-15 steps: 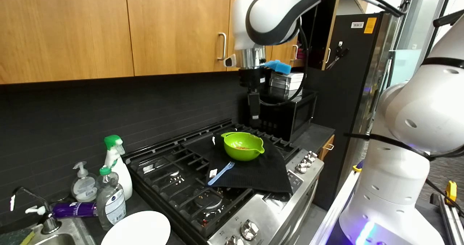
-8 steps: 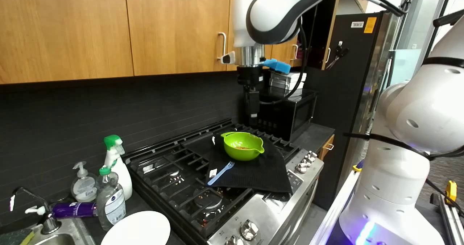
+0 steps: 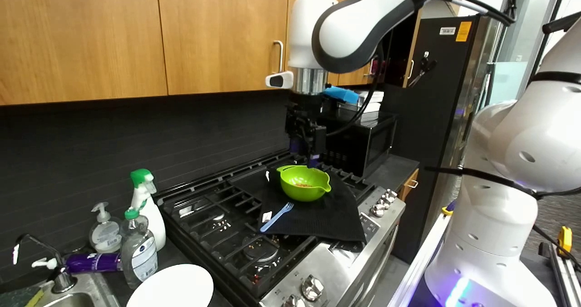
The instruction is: Use the blue fork to stir the contents in the light green bowl.
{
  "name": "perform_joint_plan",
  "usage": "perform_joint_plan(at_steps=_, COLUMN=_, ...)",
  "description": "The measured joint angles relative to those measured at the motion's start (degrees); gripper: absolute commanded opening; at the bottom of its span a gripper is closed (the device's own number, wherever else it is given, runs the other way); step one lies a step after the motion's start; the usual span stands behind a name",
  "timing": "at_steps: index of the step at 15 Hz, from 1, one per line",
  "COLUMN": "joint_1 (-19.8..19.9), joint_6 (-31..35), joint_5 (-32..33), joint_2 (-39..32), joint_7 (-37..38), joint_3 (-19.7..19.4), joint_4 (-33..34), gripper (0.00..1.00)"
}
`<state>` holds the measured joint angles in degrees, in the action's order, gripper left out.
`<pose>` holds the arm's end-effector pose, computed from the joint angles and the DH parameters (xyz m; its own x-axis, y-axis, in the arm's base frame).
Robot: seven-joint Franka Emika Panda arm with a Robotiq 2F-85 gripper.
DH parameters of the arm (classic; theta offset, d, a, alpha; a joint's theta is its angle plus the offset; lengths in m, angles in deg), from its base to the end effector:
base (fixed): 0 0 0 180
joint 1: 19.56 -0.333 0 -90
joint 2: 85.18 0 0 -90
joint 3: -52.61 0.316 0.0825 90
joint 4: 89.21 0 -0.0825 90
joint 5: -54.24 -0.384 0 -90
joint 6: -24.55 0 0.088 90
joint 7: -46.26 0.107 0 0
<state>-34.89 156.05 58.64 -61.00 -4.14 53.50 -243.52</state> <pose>0.3685 0.1051 0.3658 0.3522 0.9352 -0.0360 0.9350 -0.3499 0.0584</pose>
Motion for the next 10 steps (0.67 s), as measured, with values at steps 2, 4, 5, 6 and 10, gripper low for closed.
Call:
perform_joint_plan(at_steps=2, joint_1=-0.85, joint_6=4.90, joint_5=-0.01, joint_2=-0.07, joint_7=-4.78, joint_3=-0.04, joint_4=-2.47, gripper=1.00)
perform_joint_plan(at_steps=4, joint_1=-1.32, joint_6=10.07, joint_5=0.10, joint_2=-0.74, joint_7=-10.00, joint_3=-0.15, joint_4=-4.62, gripper=1.00)
perform_joint_plan(at_steps=5, joint_1=-1.38, joint_6=12.76, joint_5=0.26, joint_2=-1.50, joint_7=-12.67, joint_3=-0.22, joint_4=-5.22, gripper=1.00)
perform_joint_plan(at_steps=6, joint_1=-1.37, joint_6=15.15, joint_5=0.52, joint_2=-2.53, joint_7=-15.13, joint_3=-0.27, joint_4=-5.37, gripper=1.00)
perform_joint_plan(at_steps=10, joint_1=-1.29, joint_6=22.64, joint_5=0.62, joint_2=-7.93, joint_7=-22.37, joint_3=-0.71, joint_4=-5.22, gripper=1.00)
